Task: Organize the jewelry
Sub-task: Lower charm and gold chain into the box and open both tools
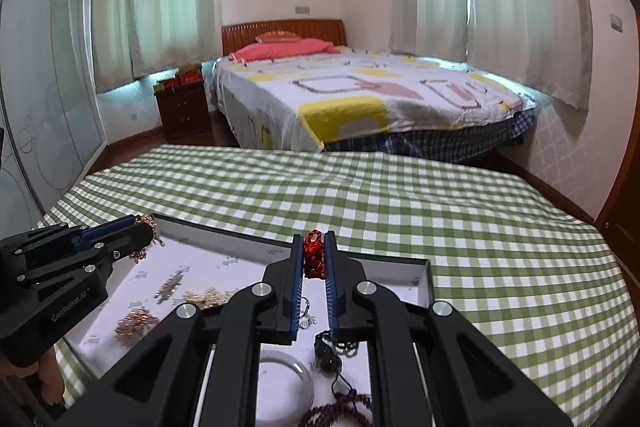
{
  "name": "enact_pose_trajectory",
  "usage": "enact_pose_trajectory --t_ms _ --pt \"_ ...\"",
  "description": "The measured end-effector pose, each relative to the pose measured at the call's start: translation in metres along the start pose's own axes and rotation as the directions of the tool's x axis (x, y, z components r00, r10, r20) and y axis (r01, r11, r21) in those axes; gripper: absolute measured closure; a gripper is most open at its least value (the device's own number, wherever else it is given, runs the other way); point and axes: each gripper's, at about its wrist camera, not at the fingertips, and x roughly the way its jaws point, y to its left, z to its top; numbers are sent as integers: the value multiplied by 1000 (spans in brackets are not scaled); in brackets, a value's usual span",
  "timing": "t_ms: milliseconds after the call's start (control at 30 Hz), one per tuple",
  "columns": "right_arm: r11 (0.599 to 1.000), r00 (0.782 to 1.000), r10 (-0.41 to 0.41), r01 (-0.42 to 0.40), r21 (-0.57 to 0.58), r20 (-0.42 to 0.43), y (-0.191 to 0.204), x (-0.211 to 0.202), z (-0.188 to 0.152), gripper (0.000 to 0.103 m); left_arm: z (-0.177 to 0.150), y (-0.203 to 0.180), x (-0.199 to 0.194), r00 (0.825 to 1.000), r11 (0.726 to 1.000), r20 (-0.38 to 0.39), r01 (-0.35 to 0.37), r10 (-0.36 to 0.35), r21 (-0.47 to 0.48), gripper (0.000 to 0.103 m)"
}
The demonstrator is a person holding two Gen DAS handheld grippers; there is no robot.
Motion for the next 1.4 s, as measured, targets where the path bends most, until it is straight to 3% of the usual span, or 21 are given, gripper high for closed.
enact_pose_trajectory --t_ms 267,700,833,1000,1100,1167,1300,1400 --pt "1000 994 3 -2 13 -114 -5 38 -1 92 1 5 46 992 999 -124 -34 34 -2 89" --pt "998 971 24 -11 56 -239 -13 63 -4 92 -2 9 77 969 999 -243 -39 33 -21 89" --pt "998 970 19 -4 62 -242 -15 63 -5 82 -3 8 76 969 999 -242 -42 37 -14 86" --pt "998 970 13 1 57 -242 -14 63 -5 75 -1 9 78 968 999 -248 -47 41 -17 75" --pt "998 971 11 4 61 -237 -15 62 -5 65 -1 9 78 967 999 -251 -47 42 -14 68" --pt "998 972 8 6 60 -233 -15 61 -6 58 0 9 76 969 998 -241 -55 51 -13 53" --pt "998 978 -12 24 58 -207 -14 54 -6 36 0 8 68 976 998 -211 -62 58 -10 37" --pt "998 982 -15 27 61 -188 -13 47 -6 30 0 7 56 980 997 -181 -83 81 -3 29"
